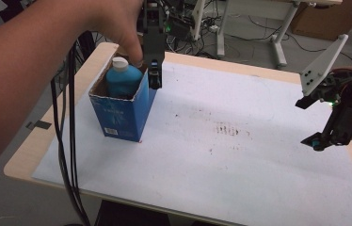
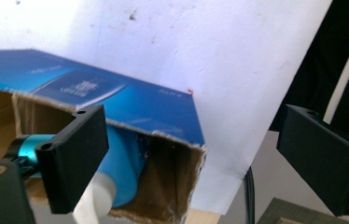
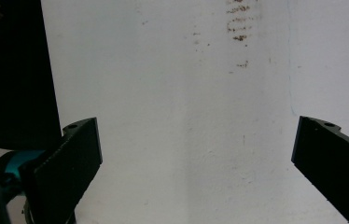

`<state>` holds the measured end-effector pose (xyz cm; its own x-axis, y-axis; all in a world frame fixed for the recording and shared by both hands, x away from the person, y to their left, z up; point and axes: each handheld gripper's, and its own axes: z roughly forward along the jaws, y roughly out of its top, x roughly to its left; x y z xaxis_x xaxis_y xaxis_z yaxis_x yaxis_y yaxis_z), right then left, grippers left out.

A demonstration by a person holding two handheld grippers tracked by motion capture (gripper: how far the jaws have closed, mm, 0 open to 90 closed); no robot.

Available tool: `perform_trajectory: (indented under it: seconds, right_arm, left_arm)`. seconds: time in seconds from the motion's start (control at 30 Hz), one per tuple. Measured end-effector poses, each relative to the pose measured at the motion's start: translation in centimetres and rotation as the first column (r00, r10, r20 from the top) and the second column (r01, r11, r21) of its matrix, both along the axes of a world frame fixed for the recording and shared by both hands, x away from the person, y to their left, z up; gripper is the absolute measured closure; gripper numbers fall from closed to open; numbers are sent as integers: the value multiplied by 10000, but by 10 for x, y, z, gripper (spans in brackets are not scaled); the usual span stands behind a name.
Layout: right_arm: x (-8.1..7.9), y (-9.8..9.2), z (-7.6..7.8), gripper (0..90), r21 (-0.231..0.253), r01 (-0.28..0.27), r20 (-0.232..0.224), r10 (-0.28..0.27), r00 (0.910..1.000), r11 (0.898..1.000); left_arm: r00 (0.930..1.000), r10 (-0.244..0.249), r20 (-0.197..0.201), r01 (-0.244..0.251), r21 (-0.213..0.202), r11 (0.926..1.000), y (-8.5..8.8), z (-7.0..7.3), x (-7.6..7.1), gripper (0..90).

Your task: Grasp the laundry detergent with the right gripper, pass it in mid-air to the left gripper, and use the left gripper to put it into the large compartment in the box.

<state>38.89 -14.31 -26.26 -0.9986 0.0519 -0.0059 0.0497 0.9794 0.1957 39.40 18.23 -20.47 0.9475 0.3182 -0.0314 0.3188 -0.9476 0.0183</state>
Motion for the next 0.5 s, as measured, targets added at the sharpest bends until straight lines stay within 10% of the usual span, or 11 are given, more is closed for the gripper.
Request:
perform_trajectory:
  seconds: [0.5]
  right_arm:
    - [1,-4,22,6,-576,-490,-86,486,9988,9971]
  left_arm:
    - [9969,-789,-65,790,158,9967,-32,-8,-4,26]
